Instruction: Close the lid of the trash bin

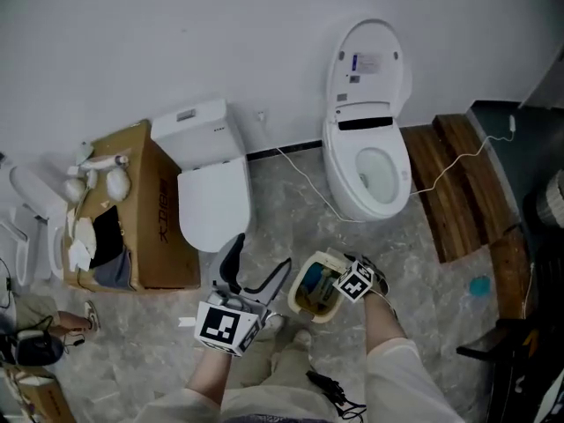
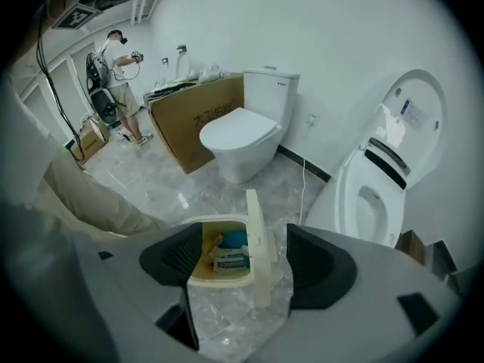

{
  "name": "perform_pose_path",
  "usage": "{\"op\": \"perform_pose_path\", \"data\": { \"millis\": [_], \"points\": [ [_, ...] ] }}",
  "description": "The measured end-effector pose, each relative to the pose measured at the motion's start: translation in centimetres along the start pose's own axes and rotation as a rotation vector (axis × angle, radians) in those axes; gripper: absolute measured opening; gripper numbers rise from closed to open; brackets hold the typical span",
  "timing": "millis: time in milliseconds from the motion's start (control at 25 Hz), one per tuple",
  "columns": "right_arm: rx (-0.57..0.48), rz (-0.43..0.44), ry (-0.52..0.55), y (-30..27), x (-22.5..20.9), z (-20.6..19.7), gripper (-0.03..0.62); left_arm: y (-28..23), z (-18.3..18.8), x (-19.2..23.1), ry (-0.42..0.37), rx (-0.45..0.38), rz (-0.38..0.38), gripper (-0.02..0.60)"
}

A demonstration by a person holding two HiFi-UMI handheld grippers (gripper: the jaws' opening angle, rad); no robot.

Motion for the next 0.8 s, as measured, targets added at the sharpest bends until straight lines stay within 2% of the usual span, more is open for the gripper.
{"op": "perform_pose_path", "data": {
  "millis": [160,480,800],
  "points": [
    [0.034,0.031,0.003,-2.5,-0.7,-0.1,0.359,0.2,-0.7,1.4,-0.004,-0.001,0.045,0.388],
    [0.127,0.092,-0.011,-6.0,-0.1,-2.3,0.377,0.9,-2.1,2.8,-0.009,-0.001,0.085,0.388],
    [0.155,0.121,0.006,-6.6,2.6,-3.1,0.377,1.8,-2.7,2.8,0.006,-0.002,0.081,0.388]
  ]
}}
Point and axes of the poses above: the fingertips, and each gripper's own axes: y backward along the fingers, x to its left, z out of its top, the point moved 1 cm from there along y, backward along the fingers, and after that the axes turned 2 degrees about y, right-handed, at the moved point
